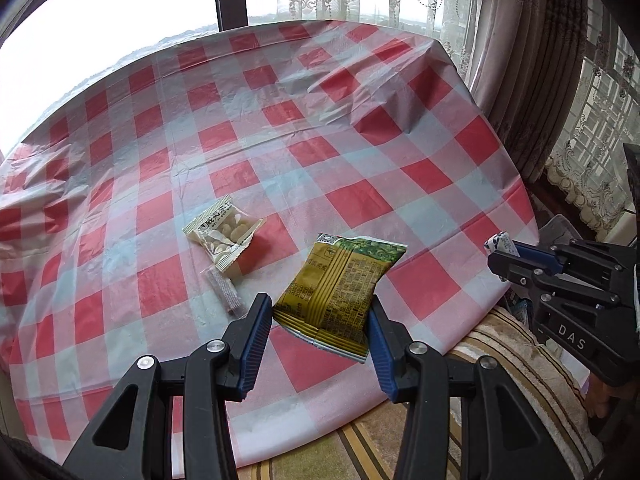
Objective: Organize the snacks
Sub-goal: 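Carry the green-gold bag and white candy over the white box, then open both tools to drop the bag and candy into the box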
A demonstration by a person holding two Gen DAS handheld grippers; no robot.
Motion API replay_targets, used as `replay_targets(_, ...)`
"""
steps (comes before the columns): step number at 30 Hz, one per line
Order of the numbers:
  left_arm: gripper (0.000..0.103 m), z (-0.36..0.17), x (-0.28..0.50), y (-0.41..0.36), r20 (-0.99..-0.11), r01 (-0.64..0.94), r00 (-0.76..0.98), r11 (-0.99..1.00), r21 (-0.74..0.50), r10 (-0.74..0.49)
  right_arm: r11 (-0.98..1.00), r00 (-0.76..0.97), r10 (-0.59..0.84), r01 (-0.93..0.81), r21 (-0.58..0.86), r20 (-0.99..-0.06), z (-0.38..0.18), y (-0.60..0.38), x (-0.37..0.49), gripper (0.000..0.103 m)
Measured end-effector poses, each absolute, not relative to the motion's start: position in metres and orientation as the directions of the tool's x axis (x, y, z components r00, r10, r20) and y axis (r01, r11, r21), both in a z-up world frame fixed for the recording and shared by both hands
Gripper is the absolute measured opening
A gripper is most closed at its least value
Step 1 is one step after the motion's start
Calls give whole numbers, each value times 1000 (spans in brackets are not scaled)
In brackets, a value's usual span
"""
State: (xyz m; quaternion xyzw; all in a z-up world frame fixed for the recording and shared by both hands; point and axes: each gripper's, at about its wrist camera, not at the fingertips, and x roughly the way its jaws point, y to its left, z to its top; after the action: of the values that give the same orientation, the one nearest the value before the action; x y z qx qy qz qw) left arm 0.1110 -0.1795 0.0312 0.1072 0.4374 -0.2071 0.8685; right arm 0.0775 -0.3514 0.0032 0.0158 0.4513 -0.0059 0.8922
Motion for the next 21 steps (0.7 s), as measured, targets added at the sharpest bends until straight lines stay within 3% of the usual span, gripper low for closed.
replay_targets(21,48,35,63,-288,-822,669,414,743,-18,-392,966,563,-141,258,11,-815,-1,-463,8,17)
